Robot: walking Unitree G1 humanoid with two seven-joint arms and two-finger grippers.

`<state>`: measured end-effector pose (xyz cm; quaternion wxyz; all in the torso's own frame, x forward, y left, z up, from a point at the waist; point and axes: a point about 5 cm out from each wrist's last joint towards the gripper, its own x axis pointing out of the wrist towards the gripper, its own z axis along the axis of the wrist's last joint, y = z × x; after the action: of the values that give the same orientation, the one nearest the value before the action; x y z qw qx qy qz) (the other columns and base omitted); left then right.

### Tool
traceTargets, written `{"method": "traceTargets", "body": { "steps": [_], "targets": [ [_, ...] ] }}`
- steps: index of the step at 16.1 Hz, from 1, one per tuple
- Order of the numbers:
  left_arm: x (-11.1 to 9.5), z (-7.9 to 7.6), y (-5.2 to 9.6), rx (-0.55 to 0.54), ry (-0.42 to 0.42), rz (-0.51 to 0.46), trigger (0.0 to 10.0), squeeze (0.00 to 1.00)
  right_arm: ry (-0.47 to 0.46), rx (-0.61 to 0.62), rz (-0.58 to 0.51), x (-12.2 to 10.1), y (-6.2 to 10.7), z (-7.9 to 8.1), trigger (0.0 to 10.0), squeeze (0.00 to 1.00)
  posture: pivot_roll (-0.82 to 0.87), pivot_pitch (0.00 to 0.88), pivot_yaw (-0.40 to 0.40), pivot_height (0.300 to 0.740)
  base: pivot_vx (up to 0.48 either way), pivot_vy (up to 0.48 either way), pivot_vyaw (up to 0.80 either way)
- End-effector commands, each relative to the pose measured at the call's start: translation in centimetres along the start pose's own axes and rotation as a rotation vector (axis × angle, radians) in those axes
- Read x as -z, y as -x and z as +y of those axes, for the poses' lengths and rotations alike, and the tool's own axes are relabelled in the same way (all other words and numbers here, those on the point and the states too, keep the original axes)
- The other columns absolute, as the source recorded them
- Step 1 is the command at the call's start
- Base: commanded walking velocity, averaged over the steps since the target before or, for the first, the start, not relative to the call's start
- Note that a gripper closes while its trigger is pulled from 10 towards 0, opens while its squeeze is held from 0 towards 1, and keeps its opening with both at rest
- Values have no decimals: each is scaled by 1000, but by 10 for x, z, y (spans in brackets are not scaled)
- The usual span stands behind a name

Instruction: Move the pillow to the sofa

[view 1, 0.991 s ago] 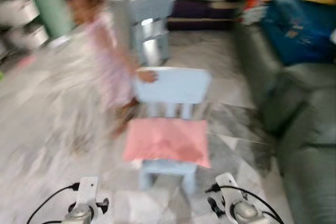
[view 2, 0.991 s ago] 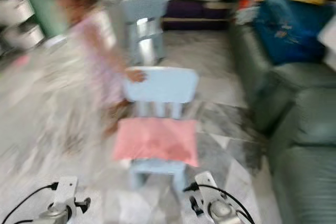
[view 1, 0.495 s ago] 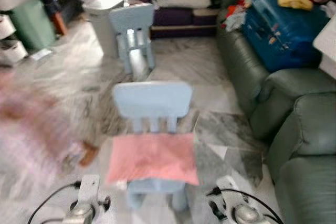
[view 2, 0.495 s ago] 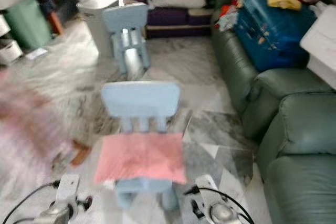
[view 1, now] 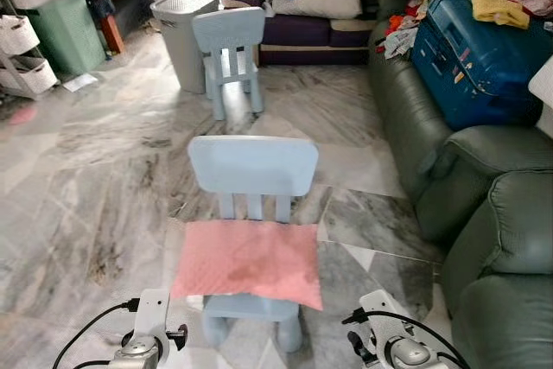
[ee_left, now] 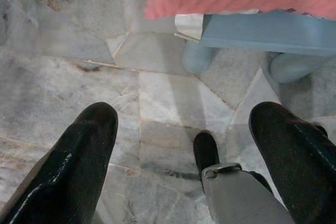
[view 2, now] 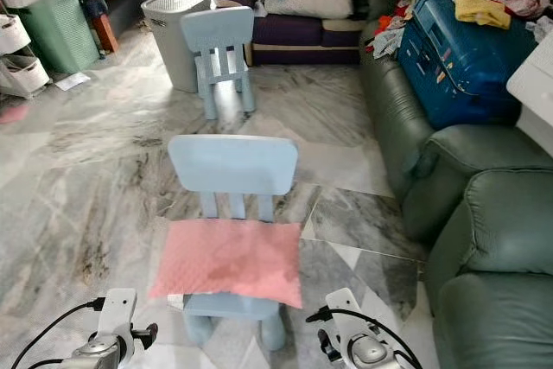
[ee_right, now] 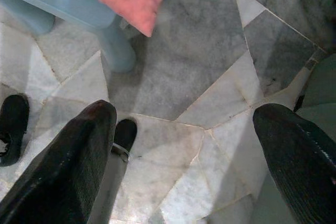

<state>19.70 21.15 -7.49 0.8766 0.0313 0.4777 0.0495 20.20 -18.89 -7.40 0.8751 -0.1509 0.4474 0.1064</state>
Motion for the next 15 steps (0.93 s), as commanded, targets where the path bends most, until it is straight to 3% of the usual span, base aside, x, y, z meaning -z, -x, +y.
{"method": "traceTargets", "body": {
  "steps": [1,8,15],
  "targets": [
    [-1,3,0,-8,1,2,10000,0,1,3,3,0,0,-1,10000,0,-120,0,30,740,0,371,0],
    [0,4,0,-9,-14,2,10000,0,9,2,2,0,0,0,10000,0,-121,0,29,740,0,448,0],
    [-1,4,0,-7,-10,-3,10000,0,7,2,1,0,0,0,10000,0,-121,0,28,740,0,0,0]
  ]
}}
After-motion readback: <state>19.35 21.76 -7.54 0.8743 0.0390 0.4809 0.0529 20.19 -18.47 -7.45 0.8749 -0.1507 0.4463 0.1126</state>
